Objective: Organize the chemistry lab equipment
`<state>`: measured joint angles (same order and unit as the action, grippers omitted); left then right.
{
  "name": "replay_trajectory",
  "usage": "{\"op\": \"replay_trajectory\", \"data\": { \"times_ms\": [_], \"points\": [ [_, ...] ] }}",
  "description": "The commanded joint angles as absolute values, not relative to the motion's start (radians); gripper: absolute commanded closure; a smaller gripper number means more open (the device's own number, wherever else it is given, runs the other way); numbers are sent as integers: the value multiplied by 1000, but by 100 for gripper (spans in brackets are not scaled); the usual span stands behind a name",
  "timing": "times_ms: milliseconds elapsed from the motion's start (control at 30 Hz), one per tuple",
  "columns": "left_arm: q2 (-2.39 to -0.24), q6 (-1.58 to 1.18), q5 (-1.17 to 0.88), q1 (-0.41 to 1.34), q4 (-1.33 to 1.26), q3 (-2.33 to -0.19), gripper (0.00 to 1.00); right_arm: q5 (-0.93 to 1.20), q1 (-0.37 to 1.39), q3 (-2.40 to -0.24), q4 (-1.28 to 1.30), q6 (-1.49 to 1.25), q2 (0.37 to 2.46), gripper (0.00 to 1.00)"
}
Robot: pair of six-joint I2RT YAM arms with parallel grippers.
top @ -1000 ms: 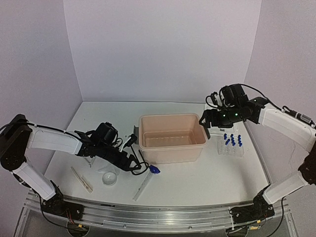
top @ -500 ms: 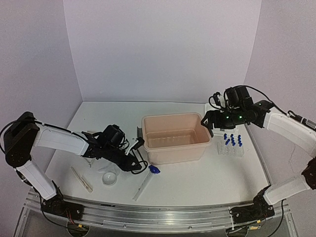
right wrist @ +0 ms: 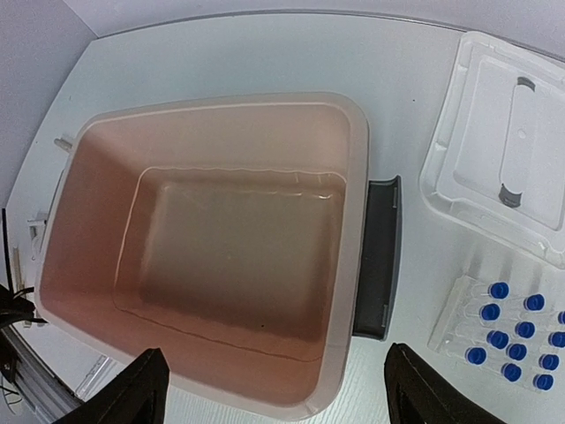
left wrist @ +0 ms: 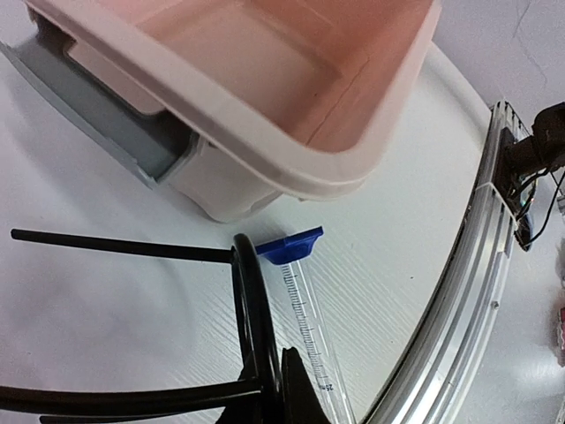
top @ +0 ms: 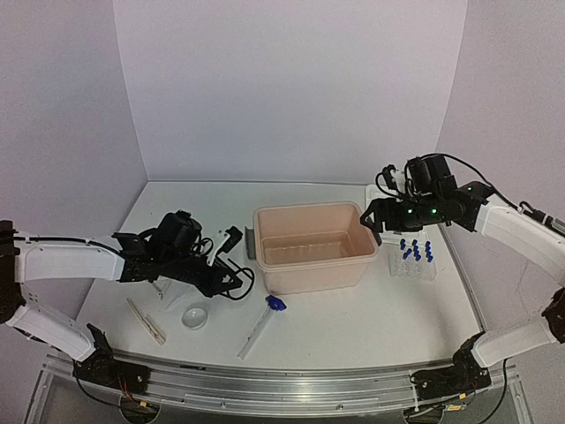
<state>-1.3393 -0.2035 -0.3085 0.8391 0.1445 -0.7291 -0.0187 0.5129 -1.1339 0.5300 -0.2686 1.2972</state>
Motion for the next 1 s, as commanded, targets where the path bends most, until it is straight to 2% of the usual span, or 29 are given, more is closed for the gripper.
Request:
{"op": "replay_trajectory", "data": {
  "times_ms": [0, 167, 300, 467, 533, 633, 733, 867, 967],
  "points": [
    [-1177, -232, -265, 841, 172, -745, 100, 46, 510, -1163, 496, -229, 1275, 19],
    [-1038, -302, -166, 841, 262, -798, 100, 56, 510, -1175, 488, -226, 1274, 19],
    [-979, -371, -132, 841, 229, -895, 100, 33, 512, -1181, 482, -253, 1268, 19],
    [-1105, -393, -174, 841, 176, -1074, 100, 15, 510, -1189, 472, -304, 1257, 18],
    [-1182, -377, -249, 841, 135, -1146, 100, 41, 510, -1187, 454, -306, 1248, 18],
    [-1281, -399, -346, 841, 51, -1227, 100, 148, 510, -1196, 409, -309, 1249, 18],
    [-1366, -453, -449, 841, -27, -1294, 100, 366, 511, -1233, 345, -330, 1267, 20],
    [-1451, -509, -593, 841, -158, -1305, 100, 574, 511, -1275, 250, -406, 1308, 24],
    [-1482, -541, -624, 841, -229, -1293, 100, 637, 511, -1302, 204, -499, 1340, 28]
  ]
}}
